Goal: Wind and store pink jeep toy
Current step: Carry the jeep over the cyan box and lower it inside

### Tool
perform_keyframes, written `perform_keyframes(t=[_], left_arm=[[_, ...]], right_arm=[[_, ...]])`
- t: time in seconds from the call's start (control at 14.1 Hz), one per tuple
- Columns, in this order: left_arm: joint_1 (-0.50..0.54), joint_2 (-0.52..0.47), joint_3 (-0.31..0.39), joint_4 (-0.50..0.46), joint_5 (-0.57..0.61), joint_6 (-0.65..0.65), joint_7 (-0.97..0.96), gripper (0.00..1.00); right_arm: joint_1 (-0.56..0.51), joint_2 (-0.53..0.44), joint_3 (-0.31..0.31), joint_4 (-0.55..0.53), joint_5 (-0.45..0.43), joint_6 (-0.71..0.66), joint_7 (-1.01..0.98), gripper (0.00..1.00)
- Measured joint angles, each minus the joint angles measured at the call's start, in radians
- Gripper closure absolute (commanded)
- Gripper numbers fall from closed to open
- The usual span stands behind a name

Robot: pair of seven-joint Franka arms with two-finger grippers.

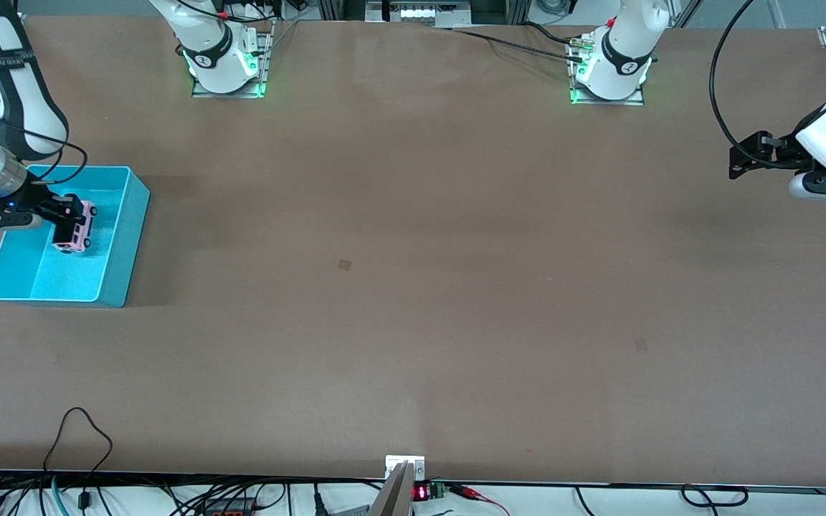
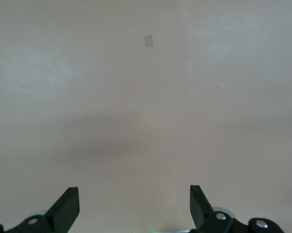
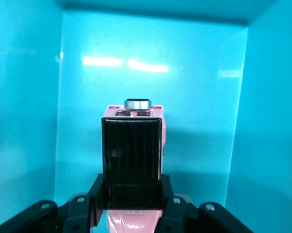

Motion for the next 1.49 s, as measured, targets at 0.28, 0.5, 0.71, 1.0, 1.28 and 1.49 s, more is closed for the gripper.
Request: perform_keyframes(t=[0.28, 0.5, 0.71, 1.0, 1.28, 1.49], left_arm=[[0.000, 0.000, 0.000, 0.000, 0.000, 0.000, 0.000, 0.00], [0.000, 0.000, 0.000, 0.000, 0.000, 0.000, 0.000, 0.00], [0.000, 0.000, -0.001, 0.000, 0.000, 0.000, 0.000, 0.00], [0.000, 0.000, -0.001, 0.000, 0.000, 0.000, 0.000, 0.00], [0.000, 0.000, -0.001, 0.000, 0.000, 0.000, 0.000, 0.00], [0.000, 0.000, -0.001, 0.000, 0.000, 0.000, 0.000, 0.00]], right_arm=[[-0.021, 0.064, 0.000, 0.001, 0.000, 0.024, 0.008, 1.00], [-0.028, 0.073, 0.003, 0.003, 0.005, 0.036, 0.009, 0.15], [-0.028, 0.074, 0.012, 0.005, 0.005, 0.045, 0.009, 0.00], [-0.006, 0.033, 0.045, 0.060, 0.005, 0.015, 0.008, 0.00], [0.072, -0.066, 0.054, 0.162, 0.005, -0.209, 0.008, 0.00], [0.158, -0.121, 0.057, 0.250, 0.005, -0.331, 0.010, 0.00]])
